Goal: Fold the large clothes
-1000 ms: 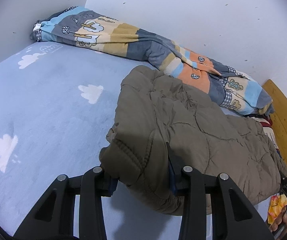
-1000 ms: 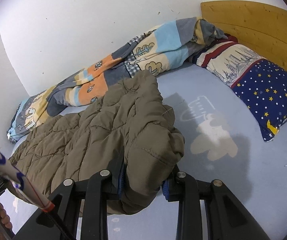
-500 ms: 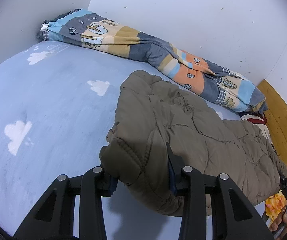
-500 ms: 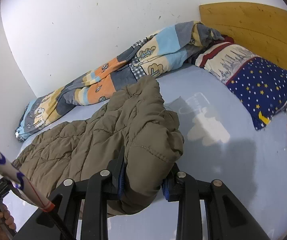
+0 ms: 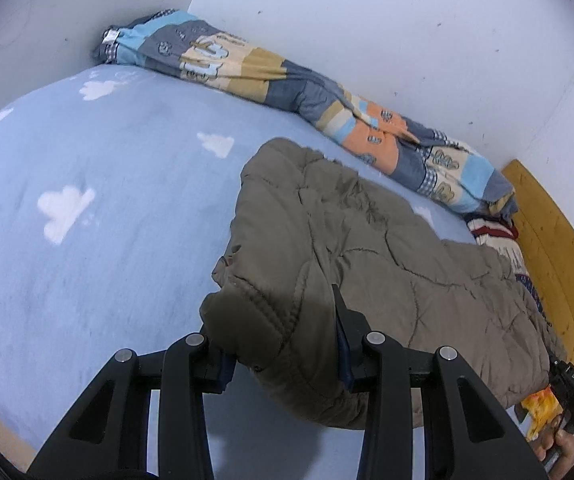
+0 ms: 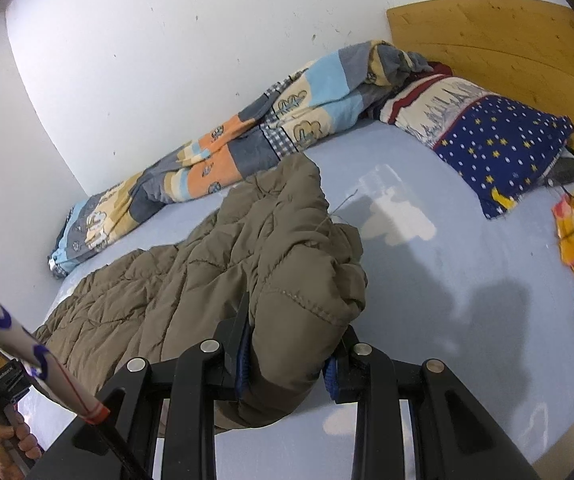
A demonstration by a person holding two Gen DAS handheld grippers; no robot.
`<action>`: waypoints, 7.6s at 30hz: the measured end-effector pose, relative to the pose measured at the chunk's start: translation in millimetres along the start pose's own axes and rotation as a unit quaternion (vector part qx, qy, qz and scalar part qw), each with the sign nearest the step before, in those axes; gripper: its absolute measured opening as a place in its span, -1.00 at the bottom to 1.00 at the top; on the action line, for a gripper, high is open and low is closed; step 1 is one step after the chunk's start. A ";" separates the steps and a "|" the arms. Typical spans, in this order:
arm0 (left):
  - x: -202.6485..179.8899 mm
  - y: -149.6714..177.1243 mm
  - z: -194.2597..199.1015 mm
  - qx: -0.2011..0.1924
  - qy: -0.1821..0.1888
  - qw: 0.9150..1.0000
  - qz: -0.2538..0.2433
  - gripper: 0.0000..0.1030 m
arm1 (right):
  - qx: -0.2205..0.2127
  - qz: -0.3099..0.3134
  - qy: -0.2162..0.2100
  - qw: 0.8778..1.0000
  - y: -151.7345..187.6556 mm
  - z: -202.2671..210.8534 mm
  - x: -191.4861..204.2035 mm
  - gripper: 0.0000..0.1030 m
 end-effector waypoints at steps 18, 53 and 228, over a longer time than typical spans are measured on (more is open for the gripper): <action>40.7 58.3 -52.0 -0.009 -0.055 0.998 0.043 0.38 | 0.117 -0.095 0.030 0.988 68.6 -69.9 -63.2 -0.31; -72.6 72.5 -45.7 -0.072 -0.141 0.965 -0.208 0.50 | 0.052 0.000 0.047 0.998 63.0 -40.0 -32.0 0.10; -78.3 117.8 -51.7 -0.007 -0.122 0.974 -0.189 0.62 | 0.030 0.141 0.047 0.988 132.6 -59.4 70.4 0.18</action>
Point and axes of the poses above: each gripper's, at about its wrist camera, not at the fingertips, and z roughly against the way its jaws point, x to its left, y to its underside, the point moved 3 cm from there along -z, roughly the way its jaws point, and after that the axes turned 11 degrees about x, right-handed, at the moved point
